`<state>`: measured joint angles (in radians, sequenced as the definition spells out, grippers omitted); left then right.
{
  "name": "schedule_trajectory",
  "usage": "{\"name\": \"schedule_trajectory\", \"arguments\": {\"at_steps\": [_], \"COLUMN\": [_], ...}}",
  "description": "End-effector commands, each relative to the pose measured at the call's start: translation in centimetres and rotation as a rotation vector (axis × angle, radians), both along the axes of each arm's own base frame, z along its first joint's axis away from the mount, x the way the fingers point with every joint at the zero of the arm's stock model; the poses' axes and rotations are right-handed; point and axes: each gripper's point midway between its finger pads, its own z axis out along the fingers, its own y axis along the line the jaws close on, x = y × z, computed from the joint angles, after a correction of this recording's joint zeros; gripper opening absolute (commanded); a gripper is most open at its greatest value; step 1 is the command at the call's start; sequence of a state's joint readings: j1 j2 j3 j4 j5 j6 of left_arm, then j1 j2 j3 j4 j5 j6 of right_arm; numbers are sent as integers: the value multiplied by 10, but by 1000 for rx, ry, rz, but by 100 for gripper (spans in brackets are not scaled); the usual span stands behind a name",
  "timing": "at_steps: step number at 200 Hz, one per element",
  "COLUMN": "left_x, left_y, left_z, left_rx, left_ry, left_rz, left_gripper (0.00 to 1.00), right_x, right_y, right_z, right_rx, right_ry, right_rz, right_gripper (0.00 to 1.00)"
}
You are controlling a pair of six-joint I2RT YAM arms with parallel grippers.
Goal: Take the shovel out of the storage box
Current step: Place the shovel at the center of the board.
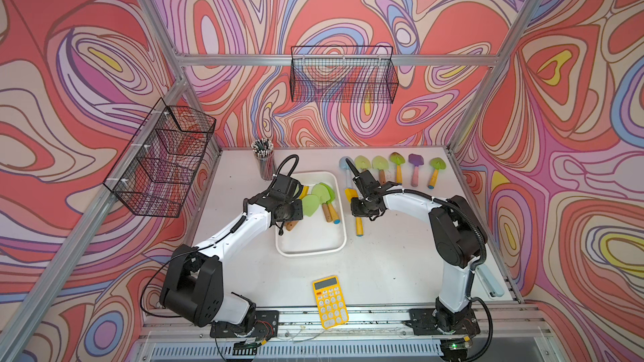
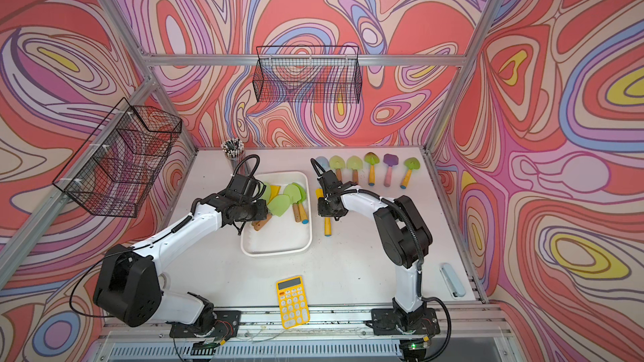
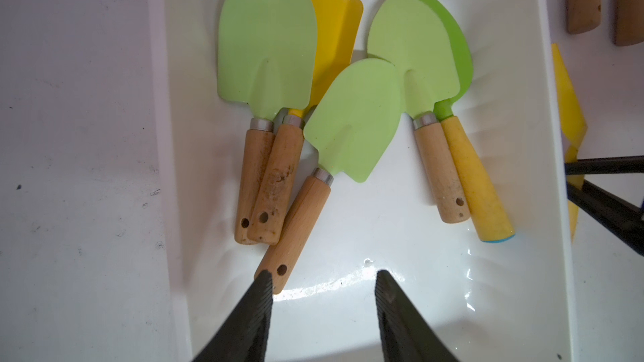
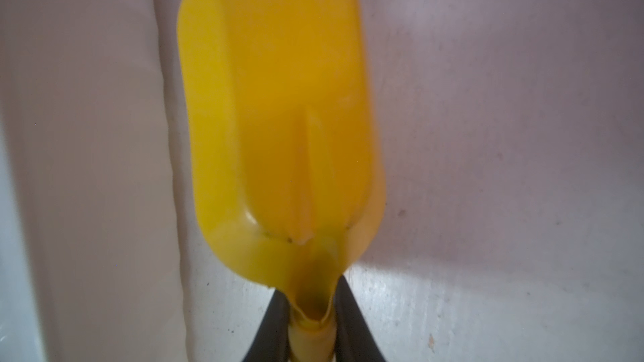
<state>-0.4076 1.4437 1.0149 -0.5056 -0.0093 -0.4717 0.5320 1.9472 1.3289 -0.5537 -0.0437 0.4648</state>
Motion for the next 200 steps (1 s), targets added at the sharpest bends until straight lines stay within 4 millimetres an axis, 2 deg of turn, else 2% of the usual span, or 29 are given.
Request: {"name": "schedule_trajectory", "arguments": {"at_steps": [1,92,200], "left_x": [1,2,1], "left_y": [0,-1,-3], "left_z": [-11,-14,-17], "left_rx": [15,12,3], "left_ry": [6,2,3], "left_rz": [10,9,3], "left_gripper": [51,52,52], "right_x": [1,-12,-30], "right_y": [2,-1,-1], "right_z": [-8,-32,-26], "right_rx": [-32,-89,-115], "right_ry": [3,50,49], "right_rz": [-12,-31,-55], "right_gripper": [12,15,17]}}
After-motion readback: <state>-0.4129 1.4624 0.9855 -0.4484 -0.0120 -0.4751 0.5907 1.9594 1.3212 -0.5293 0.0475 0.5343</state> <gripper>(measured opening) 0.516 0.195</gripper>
